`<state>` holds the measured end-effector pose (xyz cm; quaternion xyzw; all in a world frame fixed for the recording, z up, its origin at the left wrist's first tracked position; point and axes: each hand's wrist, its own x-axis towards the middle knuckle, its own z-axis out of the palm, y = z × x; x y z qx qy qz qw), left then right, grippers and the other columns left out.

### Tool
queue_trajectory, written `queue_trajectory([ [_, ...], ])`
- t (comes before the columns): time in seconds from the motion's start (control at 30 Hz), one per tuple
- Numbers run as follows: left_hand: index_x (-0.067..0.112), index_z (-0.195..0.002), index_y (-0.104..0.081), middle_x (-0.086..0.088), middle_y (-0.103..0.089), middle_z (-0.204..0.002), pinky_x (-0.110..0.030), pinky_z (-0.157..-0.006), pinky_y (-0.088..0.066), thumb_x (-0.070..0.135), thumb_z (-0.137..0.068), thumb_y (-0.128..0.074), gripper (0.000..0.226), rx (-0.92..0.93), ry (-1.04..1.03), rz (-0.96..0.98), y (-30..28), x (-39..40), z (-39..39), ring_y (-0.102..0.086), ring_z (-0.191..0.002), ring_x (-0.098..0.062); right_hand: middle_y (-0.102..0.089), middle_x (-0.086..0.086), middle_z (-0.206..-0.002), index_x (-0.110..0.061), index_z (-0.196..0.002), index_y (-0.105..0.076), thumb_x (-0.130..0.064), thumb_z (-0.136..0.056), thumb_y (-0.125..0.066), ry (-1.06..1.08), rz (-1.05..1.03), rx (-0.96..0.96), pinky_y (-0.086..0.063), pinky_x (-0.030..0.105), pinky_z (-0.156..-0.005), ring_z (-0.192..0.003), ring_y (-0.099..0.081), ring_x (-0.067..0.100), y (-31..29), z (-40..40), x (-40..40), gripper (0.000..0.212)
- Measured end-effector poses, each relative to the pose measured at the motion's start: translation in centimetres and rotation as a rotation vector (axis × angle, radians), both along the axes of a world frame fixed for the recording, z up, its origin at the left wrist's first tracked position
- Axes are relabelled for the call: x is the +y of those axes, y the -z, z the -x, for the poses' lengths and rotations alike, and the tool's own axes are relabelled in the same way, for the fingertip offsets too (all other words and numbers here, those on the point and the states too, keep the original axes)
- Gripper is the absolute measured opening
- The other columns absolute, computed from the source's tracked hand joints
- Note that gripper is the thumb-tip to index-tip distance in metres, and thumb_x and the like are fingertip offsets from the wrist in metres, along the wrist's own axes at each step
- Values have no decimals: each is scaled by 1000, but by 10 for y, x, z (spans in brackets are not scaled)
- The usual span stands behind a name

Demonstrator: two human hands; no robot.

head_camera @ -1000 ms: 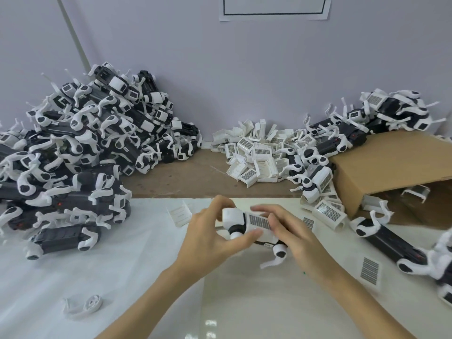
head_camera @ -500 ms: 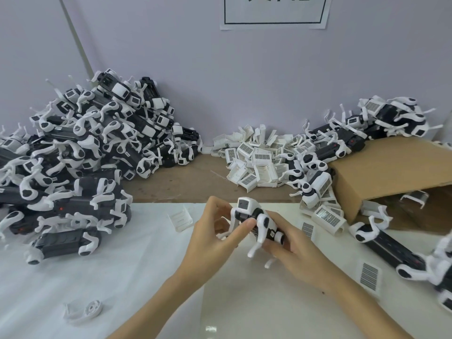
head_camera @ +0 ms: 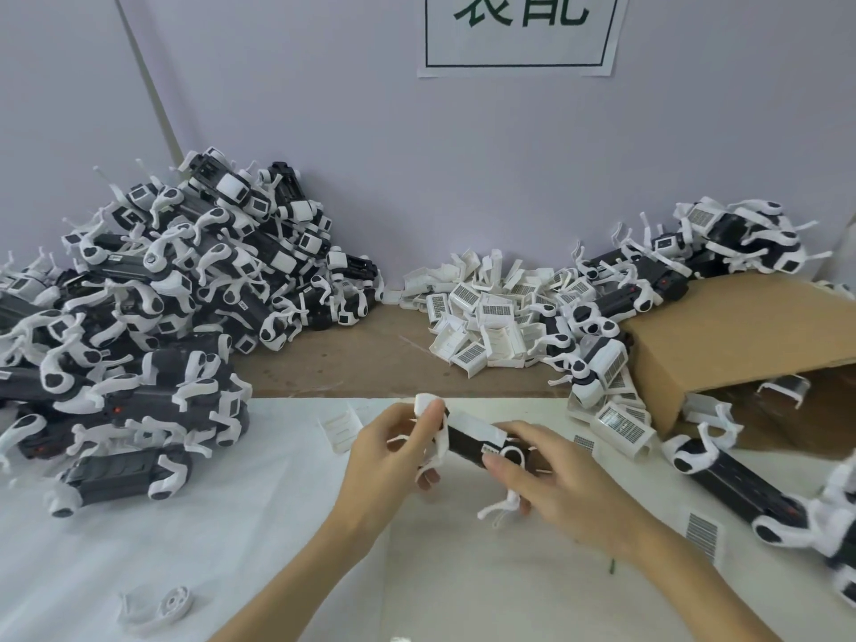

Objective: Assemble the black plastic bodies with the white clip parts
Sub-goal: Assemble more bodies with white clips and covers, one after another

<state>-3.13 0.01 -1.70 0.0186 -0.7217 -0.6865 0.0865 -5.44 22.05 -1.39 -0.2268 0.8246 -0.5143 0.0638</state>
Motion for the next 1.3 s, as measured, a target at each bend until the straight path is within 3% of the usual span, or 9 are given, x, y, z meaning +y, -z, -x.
queue_trajectory([
  [0.07,24,-108,-75,-8,-75,-93,-37,-64,-59,72,-95,-59,53,-10,-15,-23,2,-2,2,-73,-70,-29,-74,8,-89,-20,-107,-73,-62,-85,-68,-3,31,-74,-59,35,-70,-75,-71,26,-7,8,0,48],
  [0.17,20,-114,-72,-6,-75,-94,-38,-64,-57,66,-97,-44,56,-9,-51,-74,2,-8,5,-70,-71,-26,-66,22,-79,3,-100,-73,-40,-99,-63,52,537,-319,-59,35,-60,-73,-63,36,-38,33,13,44],
  [0.3,11,-103,-72,-2,-73,-91,-34,-64,-55,47,-108,-48,44,1,-36,3,6,-12,9,-66,-72,-19,-57,38,-135,2,-144,-39,-59,-96,-60,31,1335,-483,-54,46,-106,-125,-63,47,-80,64,59,81],
  [0.6,20,-101,-69,14,-66,-99,-27,-82,-47,22,-103,-65,5,153,-217,690,12,-25,78,-60,-91,-8,-73,23,-114,3,-128,-68,-39,-94,-61,42,840,-638,-64,35,-77,-94,-75,31,-22,75,30,55],
  [0.7,12,-132,-60,-9,-49,-133,-43,-103,-45,23,-103,-58,31,128,-259,1092,-17,-52,145,-44,-125,-31,-74,22,-107,0,-116,-76,-39,-91,-63,51,755,-638,-63,33,-72,-87,-75,28,-13,84,10,48],
  [0.87,11,-154,-42,-21,-26,-163,-52,-100,-49,28,-107,-57,52,114,-397,1593,-72,-108,239,-38,-138,-47,-74,21,-103,1,-117,-74,-36,-91,-61,30,756,-639,-62,33,-71,-83,-74,28,-3,98,-5,46],
  [0.97,25,-162,-28,-13,-6,-173,-47,-82,-54,29,-109,-54,59,-34,-350,1715,-82,-126,274,-48,-137,-41,-73,22,-104,3,-119,-73,-33,-101,-57,-4,795,-630,-61,33,-73,-85,-73,29,1,103,-2,43],
  [1.07,13,-154,-44,-15,-8,-171,-48,-104,-51,23,-111,-49,45,-182,-248,1771,-73,-137,287,-48,-141,-37,-73,21,-101,1,-116,-75,-32,-104,-54,3,796,-612,-60,32,-72,-84,-72,28,2,104,-1,41],
  [1.3,-6,-130,-63,-13,-40,-159,-42,-102,-51,-6,-101,-54,30,91,-337,1802,-50,-153,250,-50,-142,-30,-73,17,-97,1,-120,-72,-32,-102,-56,55,792,-636,-57,32,-73,-77,-71,24,-5,98,-3,42],
])
